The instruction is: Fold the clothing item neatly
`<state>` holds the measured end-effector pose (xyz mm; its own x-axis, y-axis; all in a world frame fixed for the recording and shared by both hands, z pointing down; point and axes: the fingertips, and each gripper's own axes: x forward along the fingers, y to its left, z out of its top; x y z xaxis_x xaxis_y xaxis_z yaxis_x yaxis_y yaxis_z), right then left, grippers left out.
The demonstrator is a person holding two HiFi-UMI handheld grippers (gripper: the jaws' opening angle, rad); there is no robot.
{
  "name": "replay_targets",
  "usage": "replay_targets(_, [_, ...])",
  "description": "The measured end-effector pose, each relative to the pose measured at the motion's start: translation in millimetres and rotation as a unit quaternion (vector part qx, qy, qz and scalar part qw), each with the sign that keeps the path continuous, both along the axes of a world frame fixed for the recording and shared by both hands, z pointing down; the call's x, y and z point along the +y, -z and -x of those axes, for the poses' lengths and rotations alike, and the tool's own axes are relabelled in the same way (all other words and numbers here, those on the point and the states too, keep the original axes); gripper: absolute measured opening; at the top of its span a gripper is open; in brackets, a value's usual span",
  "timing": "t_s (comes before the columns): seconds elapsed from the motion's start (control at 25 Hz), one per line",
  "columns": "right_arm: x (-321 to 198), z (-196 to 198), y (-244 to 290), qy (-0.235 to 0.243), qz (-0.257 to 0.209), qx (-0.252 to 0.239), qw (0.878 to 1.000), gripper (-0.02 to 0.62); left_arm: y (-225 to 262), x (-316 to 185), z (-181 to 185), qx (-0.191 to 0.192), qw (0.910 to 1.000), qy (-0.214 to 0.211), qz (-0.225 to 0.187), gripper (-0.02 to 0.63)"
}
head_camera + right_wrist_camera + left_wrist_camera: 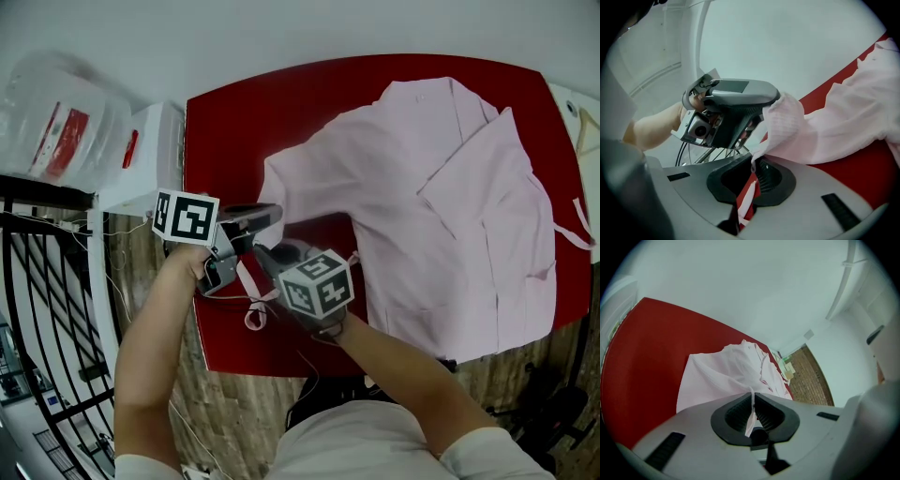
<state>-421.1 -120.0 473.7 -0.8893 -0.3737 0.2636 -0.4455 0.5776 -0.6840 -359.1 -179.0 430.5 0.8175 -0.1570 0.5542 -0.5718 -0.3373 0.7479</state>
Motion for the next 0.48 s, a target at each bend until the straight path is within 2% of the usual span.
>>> replay_targets(0.12, [2, -15, 4, 0.004, -0.018, 0.016, 1.000, 0.032, 9, -6, -5, -0.003, 0.9997, 0.006, -0.025, 0.023])
replay_targets(0.32, [0, -46, 20, 0.001, -0.048, 0.033, 0.998, 0.032, 31, -12, -21, 0.014, 0.9968, 0.018, -0.077, 0.023])
replay_targets(0.48, [-6, -75, 41, -0.007, -0.078, 0.037, 0.996, 0.032, 57, -19, -38, 0.032, 0.9872, 0.040, -0.151, 0.023])
